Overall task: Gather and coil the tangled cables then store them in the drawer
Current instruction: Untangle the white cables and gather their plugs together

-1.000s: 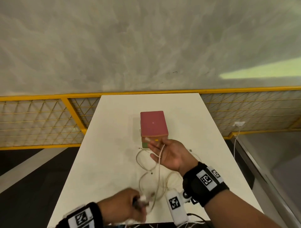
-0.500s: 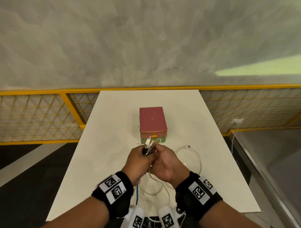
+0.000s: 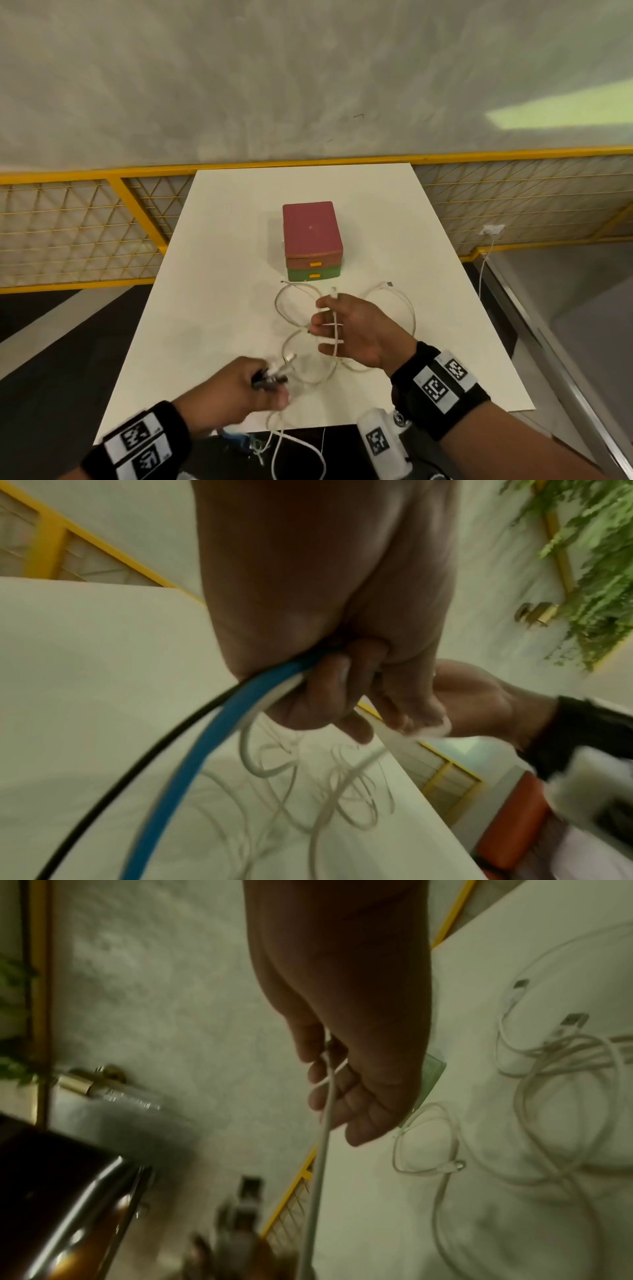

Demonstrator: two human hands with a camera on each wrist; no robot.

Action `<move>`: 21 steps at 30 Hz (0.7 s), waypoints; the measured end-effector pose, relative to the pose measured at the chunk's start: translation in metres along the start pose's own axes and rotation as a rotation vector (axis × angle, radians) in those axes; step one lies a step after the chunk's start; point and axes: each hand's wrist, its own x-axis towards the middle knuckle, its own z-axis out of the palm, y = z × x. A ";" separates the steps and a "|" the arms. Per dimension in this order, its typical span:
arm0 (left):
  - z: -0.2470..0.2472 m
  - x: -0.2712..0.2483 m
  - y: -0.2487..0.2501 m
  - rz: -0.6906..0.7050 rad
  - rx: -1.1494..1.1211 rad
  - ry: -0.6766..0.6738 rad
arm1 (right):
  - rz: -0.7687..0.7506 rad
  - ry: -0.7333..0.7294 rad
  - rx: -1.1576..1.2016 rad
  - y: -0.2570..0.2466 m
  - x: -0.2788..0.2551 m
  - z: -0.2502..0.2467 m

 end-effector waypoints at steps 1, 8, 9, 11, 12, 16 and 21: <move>-0.006 0.003 0.001 0.003 -0.099 0.071 | -0.016 -0.010 -0.162 0.002 -0.004 0.001; -0.039 0.021 0.060 0.224 -0.528 0.377 | -0.104 -0.325 -1.334 0.050 -0.027 -0.003; -0.039 0.023 0.070 0.238 -0.574 0.366 | -0.090 -0.365 -1.420 0.055 -0.029 -0.002; -0.036 0.028 0.087 0.253 -0.683 0.326 | -0.032 -0.406 -1.517 0.063 -0.027 -0.003; -0.034 0.030 0.093 0.256 -0.733 0.303 | 0.012 -0.413 -1.526 0.067 -0.025 -0.006; -0.027 0.034 0.113 0.251 -0.799 0.242 | 0.072 -0.328 -1.407 0.053 -0.014 -0.025; -0.023 0.032 0.120 0.226 -0.738 0.224 | -0.341 0.431 -1.302 0.012 0.041 -0.092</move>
